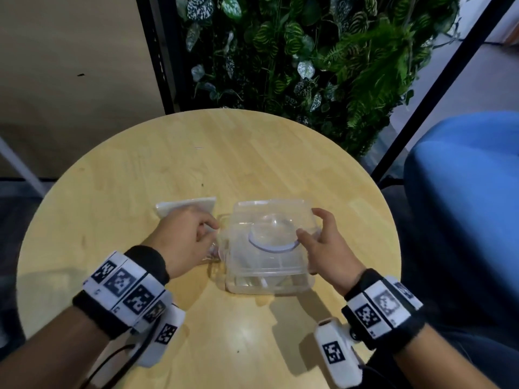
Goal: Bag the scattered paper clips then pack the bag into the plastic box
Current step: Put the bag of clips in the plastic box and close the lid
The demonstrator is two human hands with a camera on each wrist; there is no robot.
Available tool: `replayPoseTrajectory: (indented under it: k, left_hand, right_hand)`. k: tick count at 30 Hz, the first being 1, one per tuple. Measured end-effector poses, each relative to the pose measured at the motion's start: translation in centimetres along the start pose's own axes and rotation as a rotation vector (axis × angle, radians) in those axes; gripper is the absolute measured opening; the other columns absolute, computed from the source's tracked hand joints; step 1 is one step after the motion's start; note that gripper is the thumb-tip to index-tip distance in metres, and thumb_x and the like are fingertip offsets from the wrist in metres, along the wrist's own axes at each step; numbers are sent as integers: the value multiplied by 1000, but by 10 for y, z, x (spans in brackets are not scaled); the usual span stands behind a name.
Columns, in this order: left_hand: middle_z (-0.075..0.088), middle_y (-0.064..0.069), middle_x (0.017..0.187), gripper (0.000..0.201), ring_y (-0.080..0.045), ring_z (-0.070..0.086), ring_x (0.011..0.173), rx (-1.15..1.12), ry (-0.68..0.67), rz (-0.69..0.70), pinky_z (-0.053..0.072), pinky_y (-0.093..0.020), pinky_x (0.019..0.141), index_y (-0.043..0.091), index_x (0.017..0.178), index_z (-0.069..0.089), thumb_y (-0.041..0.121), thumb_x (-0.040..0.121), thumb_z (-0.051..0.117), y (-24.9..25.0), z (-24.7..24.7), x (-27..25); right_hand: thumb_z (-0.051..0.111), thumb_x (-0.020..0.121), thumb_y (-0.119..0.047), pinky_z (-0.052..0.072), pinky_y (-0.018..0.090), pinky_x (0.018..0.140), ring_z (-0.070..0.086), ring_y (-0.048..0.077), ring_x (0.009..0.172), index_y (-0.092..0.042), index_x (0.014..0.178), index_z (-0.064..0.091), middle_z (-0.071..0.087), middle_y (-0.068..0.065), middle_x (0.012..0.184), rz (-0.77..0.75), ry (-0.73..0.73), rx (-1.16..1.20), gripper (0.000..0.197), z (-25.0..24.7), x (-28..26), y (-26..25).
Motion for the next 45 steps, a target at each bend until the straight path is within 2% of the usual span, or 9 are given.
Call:
replayPoseTrajectory:
  k: [4,9,12,16,22,32,37,42,45]
  left_hand:
    - [68,-15,81,36,-6,60,47,-167,-129,-48,47,-17,43,20,135,55,26,99,54,2,13,-10]
    - [63,0,80,66,-10,62,58,-65,-211,-9,50,-23,59,26,144,41,48,87,66,7,33,-14]
    - [57,11,86,111,-9,63,79,-47,-238,44,55,-27,77,29,148,30,70,58,79,5,41,-15]
    - [39,3,138,148,-19,47,128,80,-288,21,44,-37,107,37,153,-13,73,46,82,9,52,-21]
    - [29,-2,137,133,-22,36,131,207,-70,29,41,-37,106,30,153,-18,81,62,64,21,51,-17]
    - [62,1,108,102,-14,63,96,-120,-284,77,56,-38,89,40,150,14,45,72,80,12,71,-9]
    - [62,-2,99,94,-18,67,86,-207,-329,0,59,-40,84,16,147,35,29,70,87,16,62,-14]
    - [63,0,97,97,-19,70,84,-214,-319,-18,59,-38,83,19,147,38,23,66,90,20,62,-15]
    - [65,1,91,91,-15,71,80,-214,-291,-5,60,-35,80,21,140,47,33,62,92,20,56,-16]
  right_hand:
    - [45,98,-32,33,21,48,50,9,53,-20,149,6,50,-4,61,-91,48,-312,65,11,-5,-2]
    - [44,98,-37,28,23,47,48,10,55,-20,150,4,53,-1,64,-94,55,-464,67,9,-5,-2]
    - [45,97,-40,30,24,49,51,16,58,-23,150,5,55,0,66,-118,76,-477,69,8,-1,-2]
    - [44,98,-37,49,34,56,60,22,57,-27,148,9,63,4,70,-64,-5,-378,62,10,2,0]
    - [41,101,-24,37,27,42,45,22,44,-21,146,25,51,11,82,127,38,65,48,-20,18,-4]
    - [42,99,-36,59,41,60,69,26,57,-23,151,5,69,14,81,48,13,-432,65,-22,-4,10]
    - [41,98,-41,50,36,76,61,33,95,-8,128,44,65,15,106,59,106,-842,45,-29,-9,8]
    - [49,95,-40,51,39,87,60,34,96,-17,141,36,36,16,128,120,67,-852,52,-29,-12,11]
    - [52,94,-29,55,40,82,64,31,87,-23,146,31,43,17,127,96,-63,-738,56,-24,-6,14]
Point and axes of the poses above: each hand's wrist, its own x-axis towards the middle knuckle, its own z-axis out of the palm, y = z × x, the point moved 5 cm from there along x, towards the middle knuckle
